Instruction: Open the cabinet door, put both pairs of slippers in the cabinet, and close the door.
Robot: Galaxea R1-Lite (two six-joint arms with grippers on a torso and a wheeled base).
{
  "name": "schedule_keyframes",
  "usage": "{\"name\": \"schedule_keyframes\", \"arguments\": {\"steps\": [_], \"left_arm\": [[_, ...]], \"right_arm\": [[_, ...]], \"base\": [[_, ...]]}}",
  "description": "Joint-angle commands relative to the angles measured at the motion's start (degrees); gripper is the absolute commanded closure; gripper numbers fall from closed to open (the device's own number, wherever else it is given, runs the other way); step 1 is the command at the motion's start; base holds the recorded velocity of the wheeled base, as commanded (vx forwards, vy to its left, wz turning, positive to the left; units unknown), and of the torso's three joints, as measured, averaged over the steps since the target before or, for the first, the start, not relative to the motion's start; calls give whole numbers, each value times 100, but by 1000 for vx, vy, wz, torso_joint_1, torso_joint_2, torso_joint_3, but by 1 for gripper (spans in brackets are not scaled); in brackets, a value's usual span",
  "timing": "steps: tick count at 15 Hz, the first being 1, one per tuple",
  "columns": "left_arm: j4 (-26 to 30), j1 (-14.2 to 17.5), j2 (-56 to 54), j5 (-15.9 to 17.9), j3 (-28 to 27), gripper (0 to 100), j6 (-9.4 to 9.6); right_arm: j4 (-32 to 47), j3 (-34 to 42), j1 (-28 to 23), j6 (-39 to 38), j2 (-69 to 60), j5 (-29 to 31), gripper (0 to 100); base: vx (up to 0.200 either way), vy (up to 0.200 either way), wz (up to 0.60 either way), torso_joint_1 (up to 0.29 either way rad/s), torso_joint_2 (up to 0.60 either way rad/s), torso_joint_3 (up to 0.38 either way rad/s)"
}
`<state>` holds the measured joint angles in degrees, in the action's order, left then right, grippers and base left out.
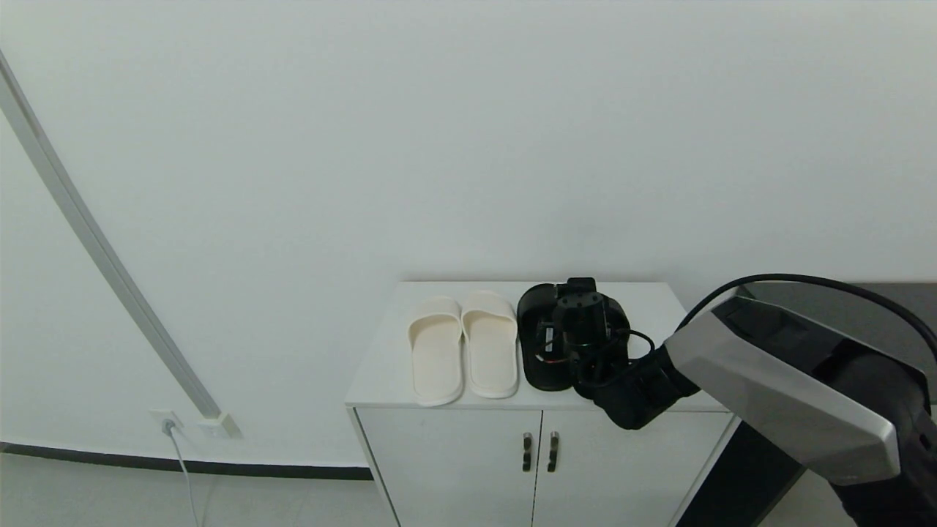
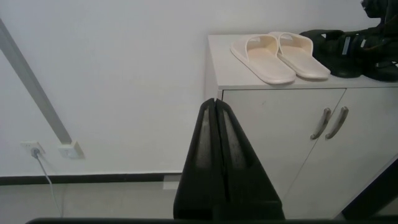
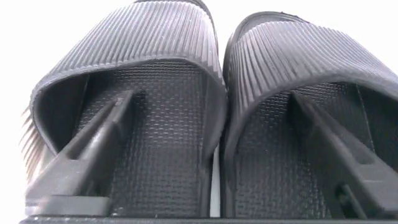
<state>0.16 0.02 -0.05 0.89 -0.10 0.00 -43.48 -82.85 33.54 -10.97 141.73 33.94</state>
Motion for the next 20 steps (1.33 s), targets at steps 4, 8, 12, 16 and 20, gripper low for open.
{"name": "schedule_keyframes", "arguments": {"steps": [4, 8, 12, 16, 20], "left_arm": [[2, 6, 5, -1, 1, 100, 0], [2, 6, 5, -10, 1, 100, -18], [-7, 6, 5, -10, 1, 100, 9], [-7, 6, 5, -10, 1, 100, -9], [-7, 6, 5, -10, 1, 100, -9]], "right_arm": [[-90, -3, -84, -10, 4, -1, 100], [-266, 603, -58, 86, -506, -142, 100], [-292, 1895, 21, 271, -1921, -687, 100], [-591, 3758, 250, 420, -3494, -1917, 100], [-670, 4945, 434, 456, -4637, -3086, 100]], "base": [[0, 0, 0, 0, 0, 0], [0, 0, 0, 0, 0, 0], [0, 0, 0, 0, 0, 0], [0, 0, 0, 0, 0, 0], [0, 0, 0, 0, 0, 0]]}}
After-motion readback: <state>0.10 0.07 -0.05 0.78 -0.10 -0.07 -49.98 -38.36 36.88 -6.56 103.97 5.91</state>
